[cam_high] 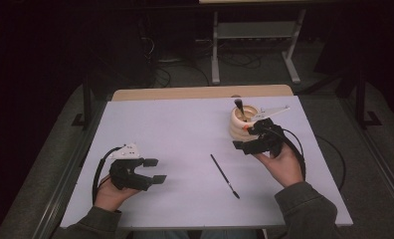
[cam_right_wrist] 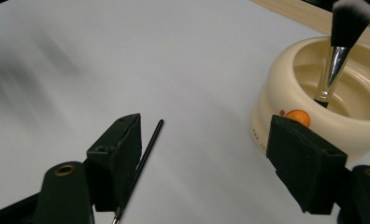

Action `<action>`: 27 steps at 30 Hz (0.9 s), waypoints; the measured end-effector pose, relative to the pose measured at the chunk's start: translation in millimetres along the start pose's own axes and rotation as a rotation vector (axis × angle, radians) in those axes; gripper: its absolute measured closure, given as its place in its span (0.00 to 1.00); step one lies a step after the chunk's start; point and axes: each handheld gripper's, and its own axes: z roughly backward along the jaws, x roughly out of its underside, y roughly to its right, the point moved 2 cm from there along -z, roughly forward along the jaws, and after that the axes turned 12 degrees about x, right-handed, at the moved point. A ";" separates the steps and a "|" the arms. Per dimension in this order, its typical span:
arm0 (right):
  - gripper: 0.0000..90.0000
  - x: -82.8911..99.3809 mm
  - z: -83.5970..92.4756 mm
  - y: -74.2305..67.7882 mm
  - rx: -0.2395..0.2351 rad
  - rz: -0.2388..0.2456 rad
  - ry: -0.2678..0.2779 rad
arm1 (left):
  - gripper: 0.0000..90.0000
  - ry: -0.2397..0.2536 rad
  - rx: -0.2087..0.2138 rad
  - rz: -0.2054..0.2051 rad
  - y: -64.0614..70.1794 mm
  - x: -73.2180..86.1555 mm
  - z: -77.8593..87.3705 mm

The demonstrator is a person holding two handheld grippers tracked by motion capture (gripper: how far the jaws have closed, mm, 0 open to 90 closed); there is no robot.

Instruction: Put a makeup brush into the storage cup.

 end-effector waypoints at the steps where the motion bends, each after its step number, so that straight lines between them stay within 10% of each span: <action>1: 0.30 0.7 1.6 -1.8 -0.001 0.005 -0.005 | 0.34 0.002 0.000 0.003 0.5 0.0 -0.6; 27: 0.43 33.7 -4.7 -35.0 -0.066 0.017 -0.069 | 0.34 -0.007 0.001 0.009 3.0 0.2 -2.8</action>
